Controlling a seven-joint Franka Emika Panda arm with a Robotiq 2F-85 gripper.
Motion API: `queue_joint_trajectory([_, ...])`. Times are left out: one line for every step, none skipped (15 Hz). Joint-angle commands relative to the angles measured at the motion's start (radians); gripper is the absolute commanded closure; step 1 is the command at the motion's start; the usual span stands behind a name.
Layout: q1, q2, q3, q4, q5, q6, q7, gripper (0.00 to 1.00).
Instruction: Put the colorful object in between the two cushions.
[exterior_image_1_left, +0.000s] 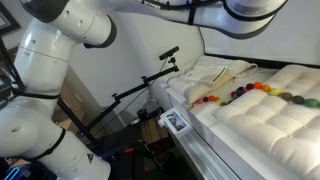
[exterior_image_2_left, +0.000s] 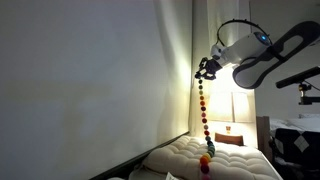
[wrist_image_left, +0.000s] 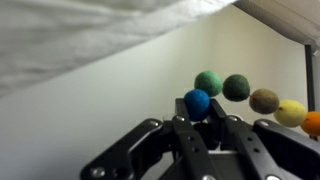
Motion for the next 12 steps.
queue_joint_trajectory([-0.003,0.000,0.011,0.007,0.006,-0.017,0.007,0.42])
queue_joint_trajectory([-0.002,0.000,0.011,0.007,0.006,-0.023,0.006,0.33])
queue_joint_trajectory([-0.002,0.001,0.012,0.008,0.006,-0.021,0.006,0.26])
queue_joint_trajectory([-0.002,-0.001,0.015,0.009,0.004,-0.021,0.006,0.19])
queue_joint_trajectory([0.004,0.004,0.006,0.008,0.008,-0.017,0.005,0.10])
queue_joint_trajectory([0.008,0.003,0.006,0.004,0.007,-0.011,0.003,0.04])
queue_joint_trajectory([0.014,0.001,0.007,-0.001,0.005,-0.001,0.001,0.00])
queue_joint_trajectory([0.021,-0.002,0.011,-0.008,-0.007,0.008,-0.007,0.00])
queue_joint_trajectory([0.031,-0.007,0.016,-0.016,-0.014,0.013,-0.010,0.00])
queue_joint_trajectory([0.040,-0.013,0.026,-0.025,-0.029,0.031,-0.018,0.00])
queue_joint_trajectory([0.021,0.005,0.016,-0.002,-0.010,0.003,-0.002,0.00])
queue_joint_trajectory([0.024,0.006,0.019,-0.002,-0.009,0.003,-0.002,0.00])
